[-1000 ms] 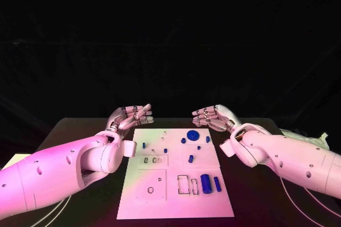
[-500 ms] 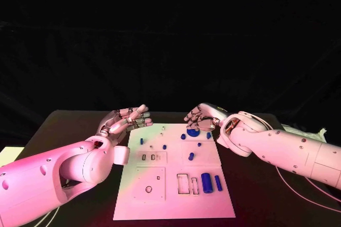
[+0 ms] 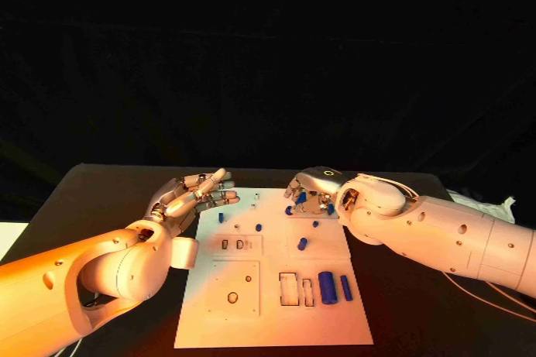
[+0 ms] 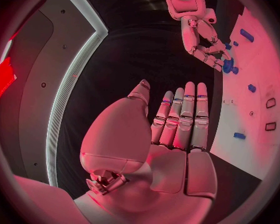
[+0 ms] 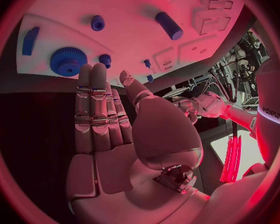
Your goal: Assemble the parts on the task board
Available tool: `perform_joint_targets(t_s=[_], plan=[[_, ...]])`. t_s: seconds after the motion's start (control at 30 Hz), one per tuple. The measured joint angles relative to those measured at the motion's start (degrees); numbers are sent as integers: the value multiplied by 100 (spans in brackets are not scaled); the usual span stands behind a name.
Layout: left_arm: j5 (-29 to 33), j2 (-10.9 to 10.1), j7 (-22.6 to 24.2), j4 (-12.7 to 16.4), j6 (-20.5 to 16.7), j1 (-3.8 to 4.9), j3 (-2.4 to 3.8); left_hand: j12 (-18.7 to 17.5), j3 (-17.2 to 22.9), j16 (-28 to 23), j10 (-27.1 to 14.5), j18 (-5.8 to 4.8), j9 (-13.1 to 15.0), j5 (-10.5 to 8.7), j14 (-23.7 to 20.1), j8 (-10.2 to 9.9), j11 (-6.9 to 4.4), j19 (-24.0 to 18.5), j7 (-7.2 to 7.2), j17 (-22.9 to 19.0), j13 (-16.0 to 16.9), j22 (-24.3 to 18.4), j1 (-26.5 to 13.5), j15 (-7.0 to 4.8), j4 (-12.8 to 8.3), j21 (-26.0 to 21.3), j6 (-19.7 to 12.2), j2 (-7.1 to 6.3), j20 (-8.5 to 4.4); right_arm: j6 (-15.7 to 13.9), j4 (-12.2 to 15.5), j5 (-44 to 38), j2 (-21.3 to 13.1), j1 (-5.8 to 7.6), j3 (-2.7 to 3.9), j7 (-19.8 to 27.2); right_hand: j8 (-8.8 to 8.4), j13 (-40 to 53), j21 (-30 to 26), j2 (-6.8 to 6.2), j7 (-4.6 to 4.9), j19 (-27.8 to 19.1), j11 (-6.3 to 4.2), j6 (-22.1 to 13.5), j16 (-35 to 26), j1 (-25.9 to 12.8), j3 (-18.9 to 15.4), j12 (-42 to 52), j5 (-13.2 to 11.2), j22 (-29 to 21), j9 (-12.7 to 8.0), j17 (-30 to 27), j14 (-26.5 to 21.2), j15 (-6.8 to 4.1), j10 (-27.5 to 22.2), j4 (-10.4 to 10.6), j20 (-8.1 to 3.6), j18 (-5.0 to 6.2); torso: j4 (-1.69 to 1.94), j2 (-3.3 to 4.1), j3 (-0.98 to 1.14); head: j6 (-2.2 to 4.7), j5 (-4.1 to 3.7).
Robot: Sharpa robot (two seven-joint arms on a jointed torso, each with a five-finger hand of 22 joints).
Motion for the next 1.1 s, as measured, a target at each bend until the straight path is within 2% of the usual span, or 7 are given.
perform_joint_targets(t_s=[0.37, 0.6, 0.73, 0.77, 0.87, 0.93, 1.1], plan=[[-2, -31, -25, 28, 9, 2, 4, -36, 2, -17, -9, -1, 0, 0, 0, -33, 9, 0, 0, 5, 1, -5, 23, 0, -34, 0, 0, 23, 0, 270, 15, -439, 42, 21, 1, -176, 0, 0, 274, -53, -81, 66, -33, 81, 464, 53, 197, 0, 0, 149, 0, 454, -2, -43, 33, 197, -22, 0, 34, 90, -28, -9, -29], [-2, -50, -36, 40, 11, 2, 5, -36, 2, -17, -9, 0, 1, 0, 0, -33, 9, 0, 0, 5, 1, -5, 23, 0, -34, 0, -1, 23, 0, 421, -31, -601, 86, 22, 2, -269, 0, -7, 503, -84, -86, 84, -53, 130, 784, 85, 450, 0, -32, 277, 0, 742, -2, -43, 53, 303, -41, 0, 46, 131, -35, 12, -38], [-3, -54, -42, 48, 12, 3, 6, -36, 3, -17, -9, -1, 1, 0, 0, -33, 9, 20, 0, 4, 1, -5, 23, 0, -34, 0, 0, 23, 21, 481, -61, -656, 115, 23, 2, -304, 0, -6, 737, -171, -107, 97, -53, 151, 1124, 121, 706, 0, -44, 414, 0, 1028, -23, -64, 53, 434, -54, -1, 53, 149, -42, 18, -43], [-3, -57, -44, 49, 13, 3, 6, -36, 3, -17, -9, -1, 1, 0, 0, -33, 9, 20, 0, 4, 1, -5, 23, 0, -34, 0, -1, 23, 21, 494, -70, -667, 123, 23, 2, -311, 0, -6, 800, -241, -107, 97, -53, 150, 1211, 111, 773, 0, -63, 450, 0, 1100, -23, -64, 53, 466, -54, 0, 54, 152, -42, 19, -43], [-3, -71, -52, 56, 14, 4, 6, -36, 3, -17, -9, -1, 1, 0, -20, -33, 9, 20, 0, 4, 1, -11, 23, 20, -34, -27, -1, 23, 21, 536, -112, -695, 154, 23, 2, -332, 0, -6, 954, -267, -104, 96, -53, 153, 1444, 96, 919, 0, -63, 539, 0, 1276, -23, -64, 53, 582, -54, -1, 57, 165, -46, 21, -36], [-3, -86, -58, 58, 15, 6, 6, -36, 3, -17, -9, -1, 1, 0, -20, -33, 9, 20, 0, 4, 1, -11, 23, 20, -34, -28, -1, 23, 21, 561, -146, -708, 173, 24, 1, -339, 0, -6, 1076, -327, -87, 95, -53, 171, 1746, 86, 1035, 0, -63, 612, 0, 1549, -23, -63, 54, 666, -53, 0, 57, 172, -47, 22, -34], [-3, -104, -72, 62, 17, 7, 6, -64, -13, -51, -30, -1, -4, 0, -20, -55, 29, 20, 0, 4, 2, -11, 23, 20, -50, -27, -1, 23, 21, 608, -210, -725, 204, 24, 1, -351, 0, -6, 1429, -416, -112, 94, -70, 196, 3112, 115, 1308, 0, -63, 823, 0, 2829, -23, -63, 36, 861, -53, 0, 65, 187, -52, 23, -36]])
